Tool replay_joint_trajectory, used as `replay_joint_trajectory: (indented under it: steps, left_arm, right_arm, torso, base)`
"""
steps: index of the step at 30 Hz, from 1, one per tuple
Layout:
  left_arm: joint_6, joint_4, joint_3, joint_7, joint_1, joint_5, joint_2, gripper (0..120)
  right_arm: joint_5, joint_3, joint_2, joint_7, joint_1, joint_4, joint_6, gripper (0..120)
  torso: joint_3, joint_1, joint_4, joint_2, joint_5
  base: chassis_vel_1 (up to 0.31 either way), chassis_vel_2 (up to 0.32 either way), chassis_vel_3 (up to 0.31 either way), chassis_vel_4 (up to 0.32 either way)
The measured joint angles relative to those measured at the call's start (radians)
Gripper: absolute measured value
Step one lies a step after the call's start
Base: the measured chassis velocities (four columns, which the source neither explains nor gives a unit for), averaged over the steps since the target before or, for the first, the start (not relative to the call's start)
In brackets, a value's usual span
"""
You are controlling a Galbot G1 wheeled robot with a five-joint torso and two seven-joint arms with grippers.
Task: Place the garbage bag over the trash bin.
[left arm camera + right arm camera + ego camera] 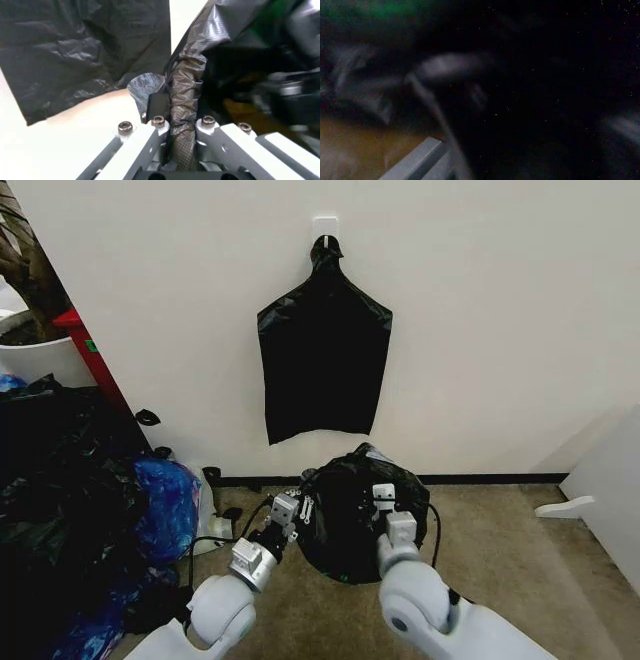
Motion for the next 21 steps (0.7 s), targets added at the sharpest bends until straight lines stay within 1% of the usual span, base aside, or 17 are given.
replay_joint_trajectory:
  steps: [8,11,14,17,19,21]
  left_arm:
    - [0.002,-0.019,-0.002,0.002,0.023,0.001,0.008,3]
    - [0.002,-0.026,-0.006,0.002,0.028,0.000,0.013,3]
    - [0.004,-0.030,-0.009,0.002,0.032,-0.002,0.017,3]
    - [0.004,-0.030,-0.011,0.001,0.032,-0.002,0.015,3]
    - [0.005,-0.020,-0.012,0.000,0.023,-0.005,0.012,3]
    - [0.005,-0.010,-0.012,0.000,0.014,-0.006,0.011,3]
  right_arm:
    - [0.018,-0.004,0.053,-0.007,0.080,-0.137,-0.011,0]
    - [0.011,0.001,0.057,-0.023,0.091,-0.166,-0.010,0]
    - [-0.033,0.008,0.053,-0.067,0.097,-0.200,0.002,0]
    - [-0.049,0.008,0.045,-0.089,0.091,-0.198,0.007,0]
    - [-0.049,-0.001,0.030,-0.109,0.065,-0.147,0.010,0]
    - [-0.012,-0.010,0.017,-0.117,0.040,-0.085,0.010,0]
  torso:
    - [0.000,0.000,0.0001,0.000,0.0001]
    - [0.000,0.000,0.0001,0.000,0.0000]
    - [0.000,0.000,0.0000,0.000,0.0001]
    - [0.000,0.000,0.0001,0.000,0.0001]
    - [0.000,0.000,-0.0003,0.000,0.0000]
    - [0.000,0.000,-0.0002,0.000,0.0001]
  base:
    - [0.000,0.000,0.000,0.000]
    - [0.000,0.000,0.000,0.000]
    - [0.000,0.000,0.000,0.000]
    - [0.000,0.000,0.000,0.000]
    - [0.000,0.000,0.000,0.000]
    - [0.000,0.000,0.000,0.000]
